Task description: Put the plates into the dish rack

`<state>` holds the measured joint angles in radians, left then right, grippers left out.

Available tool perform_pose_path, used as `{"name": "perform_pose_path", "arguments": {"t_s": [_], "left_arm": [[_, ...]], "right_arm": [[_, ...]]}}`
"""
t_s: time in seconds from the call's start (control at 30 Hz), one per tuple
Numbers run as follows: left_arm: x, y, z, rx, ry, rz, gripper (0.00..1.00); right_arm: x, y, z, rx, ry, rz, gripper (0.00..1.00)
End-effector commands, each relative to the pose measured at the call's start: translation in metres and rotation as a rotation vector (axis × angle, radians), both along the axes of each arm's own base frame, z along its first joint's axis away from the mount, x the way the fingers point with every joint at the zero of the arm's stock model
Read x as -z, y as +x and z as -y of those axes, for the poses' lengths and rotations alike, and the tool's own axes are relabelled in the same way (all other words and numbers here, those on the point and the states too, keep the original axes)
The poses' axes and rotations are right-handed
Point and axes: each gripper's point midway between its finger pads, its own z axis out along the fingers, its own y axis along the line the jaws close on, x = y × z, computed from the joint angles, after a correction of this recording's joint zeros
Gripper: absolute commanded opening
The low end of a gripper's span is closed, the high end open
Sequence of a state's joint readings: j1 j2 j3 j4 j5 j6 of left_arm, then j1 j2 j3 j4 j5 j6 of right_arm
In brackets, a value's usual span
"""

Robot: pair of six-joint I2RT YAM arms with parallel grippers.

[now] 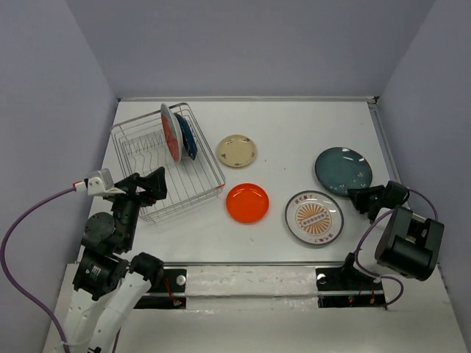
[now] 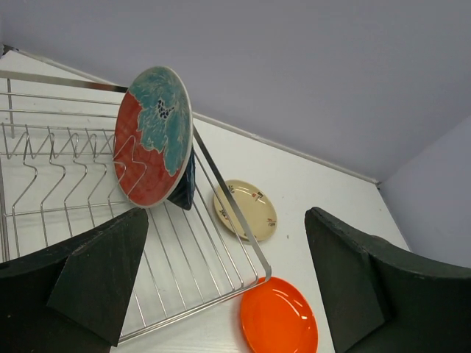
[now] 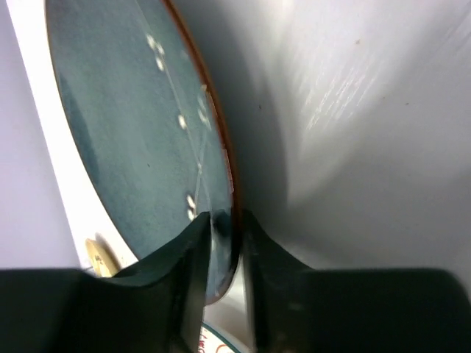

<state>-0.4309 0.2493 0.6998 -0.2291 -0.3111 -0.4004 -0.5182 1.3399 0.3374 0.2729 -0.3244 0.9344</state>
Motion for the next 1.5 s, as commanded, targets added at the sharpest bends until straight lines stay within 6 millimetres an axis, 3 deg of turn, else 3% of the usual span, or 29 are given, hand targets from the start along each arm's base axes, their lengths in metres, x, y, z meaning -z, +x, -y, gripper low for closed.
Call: {"name": "perform_pose_path", "arguments": {"t_s": [0.0, 0.07, 0.13, 0.2, 0.23, 0.33, 0.37, 0.4, 0.47, 0.5, 0.57, 0.6, 0.67, 0.7, 0.77, 0.8, 0.9, 0.93, 0.97, 1.03, 1.07, 1.17, 1.2, 1.3, 1.4, 1.43, 1.47], "left_arm": [[-0.006, 0.003, -0.002, -0.013, 0.01, 0.027, 0.99], [-0.005, 0.004, -0.001, -0.012, 0.014, 0.02, 0.99], [-0.003, 0.005, 0.001, -0.007, 0.021, 0.014, 0.99], [-0.002, 0.007, 0.003, 0.0, 0.028, 0.009, 0.99], [-0.002, 0.008, 0.004, 0.005, 0.032, 0.005, 0.99], [0.0, 0.011, 0.003, -0.006, 0.035, -0.002, 0.99], [0.0, 0.012, 0.002, -0.009, 0.036, -0.005, 0.99], [0.0, 0.012, 0.002, -0.011, 0.036, -0.005, 0.99], [0.001, 0.014, 0.002, -0.015, 0.04, -0.009, 0.99], [0.002, 0.016, 0.001, -0.018, 0.042, -0.012, 0.99], [0.004, 0.018, 0.0, -0.024, 0.047, -0.018, 0.99], [0.005, 0.02, 0.0, -0.026, 0.049, -0.024, 0.99], [0.007, 0.023, -0.003, -0.041, 0.053, -0.034, 0.99], [0.008, 0.024, -0.003, -0.044, 0.055, -0.039, 0.99], [0.01, 0.027, -0.007, -0.064, 0.056, -0.046, 0.99], [0.009, 0.028, -0.01, -0.077, 0.057, -0.048, 0.99], [0.006, 0.028, -0.029, -0.17, 0.045, -0.047, 0.99], [0.005, 0.027, -0.034, -0.196, 0.039, -0.047, 0.99], [0.004, 0.026, -0.039, -0.217, 0.033, -0.046, 0.99], [0.003, 0.025, -0.052, -0.278, 0.022, -0.042, 0.99], [0.002, 0.024, -0.056, -0.304, 0.015, -0.043, 0.99], [0.002, 0.024, -0.065, -0.351, 0.007, -0.049, 0.99], [0.0, 0.022, -0.07, -0.378, -0.003, -0.046, 0.99], [-0.002, 0.02, -0.077, -0.418, -0.021, -0.044, 0.99], [-0.004, 0.017, -0.08, -0.439, -0.034, -0.043, 0.99], [-0.005, 0.016, -0.081, -0.446, -0.043, -0.041, 0.99], [-0.006, 0.013, -0.081, -0.449, -0.047, -0.039, 0.99]], "right_arm": [[0.012, -0.002, -0.009, 0.02, 0.069, 0.046, 0.16], [0.008, 0.001, -0.006, 0.037, 0.059, 0.075, 0.07], [0.001, 0.003, -0.001, 0.051, 0.03, 0.103, 0.07], [-0.022, 0.008, 0.008, 0.064, -0.041, 0.17, 0.07], [-0.046, 0.012, 0.015, 0.071, -0.104, 0.228, 0.07], [-0.083, 0.012, 0.022, 0.063, -0.21, 0.282, 0.07], [-0.117, 0.013, 0.023, 0.06, -0.269, 0.345, 0.07], [-0.134, 0.013, 0.025, 0.06, -0.31, 0.376, 0.07], [-0.168, 0.013, 0.018, 0.029, -0.392, 0.436, 0.07], [-0.202, 0.012, 0.014, 0.02, -0.432, 0.503, 0.07], [-0.23, 0.012, 0.004, -0.015, -0.463, 0.562, 0.07], [-0.256, 0.014, -0.011, -0.063, -0.468, 0.615, 0.07], [-0.278, 0.017, -0.029, -0.112, -0.488, 0.659, 0.07], [-0.287, 0.02, -0.056, -0.185, -0.477, 0.684, 0.07], [-0.318, 0.028, -0.078, -0.227, -0.507, 0.733, 0.07], [-0.335, 0.034, -0.113, -0.319, -0.491, 0.759, 0.07], [-0.358, 0.047, -0.158, -0.363, -0.507, 0.763, 0.07], [-0.366, 0.04, -0.202, -0.462, -0.512, 0.792, 0.07], [-0.386, 0.053, -0.214, -0.42, -0.535, 0.795, 0.07], [-0.402, 0.059, -0.248, -0.456, -0.537, 0.816, 0.07], [-0.417, 0.067, -0.279, -0.492, -0.526, 0.84, 0.07], [-0.434, 0.077, -0.328, -0.543, -0.52, 0.867, 0.07], [-0.443, 0.081, -0.356, -0.551, -0.515, 0.879, 0.07], [-0.452, 0.089, -0.406, -0.585, -0.505, 0.89, 0.07], [-0.443, 0.099, -0.435, -0.6, -0.546, 0.849, 0.07], [-0.445, 0.103, -0.458, -0.612, -0.547, 0.858, 0.07], [-0.441, 0.106, -0.466, -0.605, -0.575, 0.847, 0.07]]}}
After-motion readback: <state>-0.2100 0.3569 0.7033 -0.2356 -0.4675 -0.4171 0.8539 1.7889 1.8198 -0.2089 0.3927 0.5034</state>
